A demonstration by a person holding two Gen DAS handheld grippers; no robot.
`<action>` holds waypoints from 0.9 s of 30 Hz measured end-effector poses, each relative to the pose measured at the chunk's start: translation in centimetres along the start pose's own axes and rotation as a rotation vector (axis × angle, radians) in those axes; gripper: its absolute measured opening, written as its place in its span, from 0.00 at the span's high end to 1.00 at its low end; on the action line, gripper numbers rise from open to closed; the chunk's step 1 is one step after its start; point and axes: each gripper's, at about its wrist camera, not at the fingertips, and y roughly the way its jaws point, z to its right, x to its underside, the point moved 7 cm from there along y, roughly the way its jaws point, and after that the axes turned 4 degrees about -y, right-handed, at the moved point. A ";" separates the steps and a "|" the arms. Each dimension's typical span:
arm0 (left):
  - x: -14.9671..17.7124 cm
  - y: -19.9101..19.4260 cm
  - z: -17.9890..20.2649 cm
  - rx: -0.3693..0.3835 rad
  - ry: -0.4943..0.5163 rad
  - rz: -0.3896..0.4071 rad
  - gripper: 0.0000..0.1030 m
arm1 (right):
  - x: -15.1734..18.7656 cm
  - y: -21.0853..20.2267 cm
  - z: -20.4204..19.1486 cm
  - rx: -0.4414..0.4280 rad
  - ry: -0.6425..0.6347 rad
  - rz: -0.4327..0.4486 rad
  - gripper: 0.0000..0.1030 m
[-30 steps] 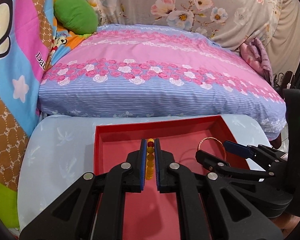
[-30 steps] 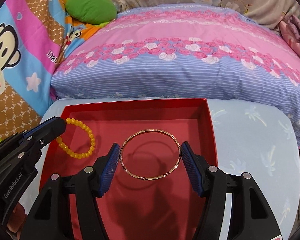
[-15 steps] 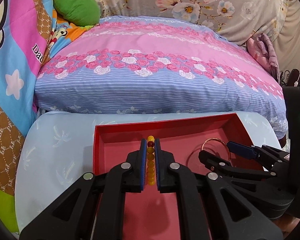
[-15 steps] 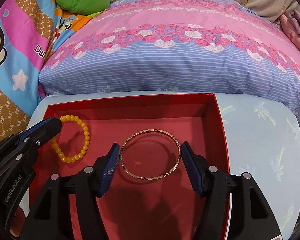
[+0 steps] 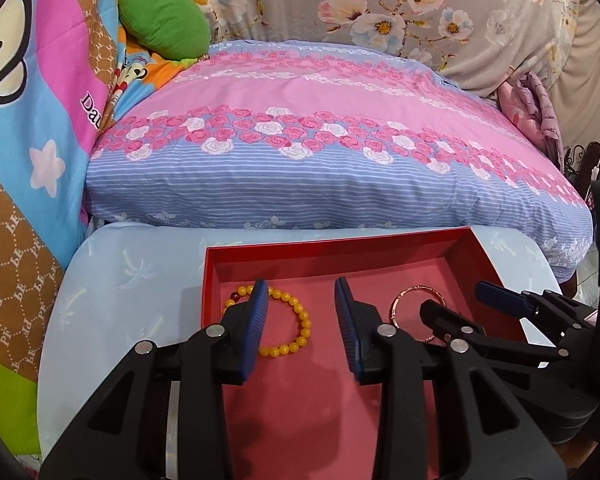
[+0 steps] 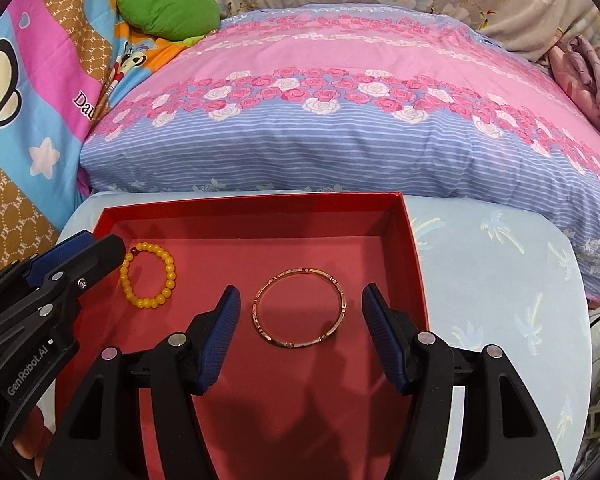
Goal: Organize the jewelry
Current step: 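Carry both bracelets into the red box and open both tools to release them, then move the right tool back over the black-and-gold bead bracelet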
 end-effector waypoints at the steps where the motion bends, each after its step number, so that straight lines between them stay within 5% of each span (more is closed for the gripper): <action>1: 0.0 -0.5 0.0 0.000 0.004 0.005 0.68 | 0.1 -0.6 0.0 0.002 0.000 0.009 0.41; 11: 2.6 -7.4 -0.2 0.013 0.008 0.058 0.68 | 3.6 -7.7 0.1 -0.022 0.015 0.086 0.40; 27: 12.3 -15.9 -0.4 0.040 -0.028 0.037 0.67 | 14.3 -15.7 0.0 -0.030 0.038 0.086 0.40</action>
